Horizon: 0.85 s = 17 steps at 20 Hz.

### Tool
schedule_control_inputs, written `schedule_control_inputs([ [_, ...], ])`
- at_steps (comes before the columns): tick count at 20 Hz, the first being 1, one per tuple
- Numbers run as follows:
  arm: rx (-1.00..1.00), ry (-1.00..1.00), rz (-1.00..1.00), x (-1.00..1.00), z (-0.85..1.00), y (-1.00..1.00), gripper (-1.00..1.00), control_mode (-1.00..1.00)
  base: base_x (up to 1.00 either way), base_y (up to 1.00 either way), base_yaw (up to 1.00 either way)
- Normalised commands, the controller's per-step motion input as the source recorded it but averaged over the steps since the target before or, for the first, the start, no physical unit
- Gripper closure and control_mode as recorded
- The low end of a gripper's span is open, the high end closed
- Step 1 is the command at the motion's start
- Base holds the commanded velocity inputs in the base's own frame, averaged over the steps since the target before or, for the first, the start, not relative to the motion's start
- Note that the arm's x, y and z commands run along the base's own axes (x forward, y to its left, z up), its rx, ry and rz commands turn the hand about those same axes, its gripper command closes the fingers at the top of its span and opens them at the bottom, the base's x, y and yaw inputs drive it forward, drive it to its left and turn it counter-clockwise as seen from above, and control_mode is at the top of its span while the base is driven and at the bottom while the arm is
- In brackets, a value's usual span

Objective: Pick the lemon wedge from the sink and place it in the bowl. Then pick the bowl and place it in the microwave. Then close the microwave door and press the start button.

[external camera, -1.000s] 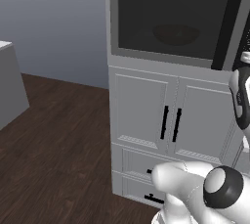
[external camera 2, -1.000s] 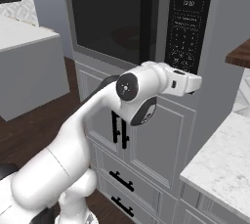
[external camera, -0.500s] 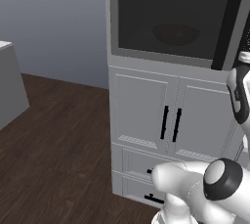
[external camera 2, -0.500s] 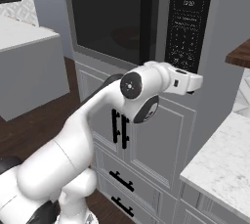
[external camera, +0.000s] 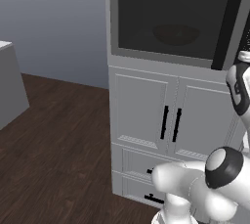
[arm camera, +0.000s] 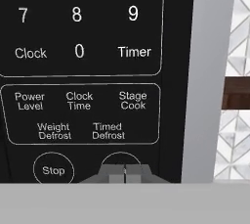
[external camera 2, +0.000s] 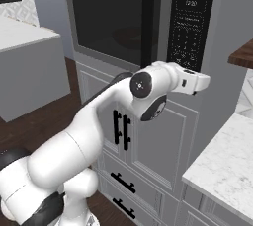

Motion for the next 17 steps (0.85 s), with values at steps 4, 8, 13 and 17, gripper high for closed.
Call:
schedule_control_inputs([
  [4,0.0,0.0,0.01,0.61,-0.33,-0.13,1.0,-1.0,0.0,0.0,0.0],
  [8,0.0,-0.01,0.01,0.76,-0.43,-0.06,1.0,-1.0,0.0,0.0,0.0],
  [13,0.03,-0.1,0.0,-0.62,-0.01,0.0,1.0,-1.0,0.0,0.0,0.0],
  [17,0.03,-0.08,0.0,-0.89,0.05,0.05,1.0,-1.0,0.0,0.0,0.0],
])
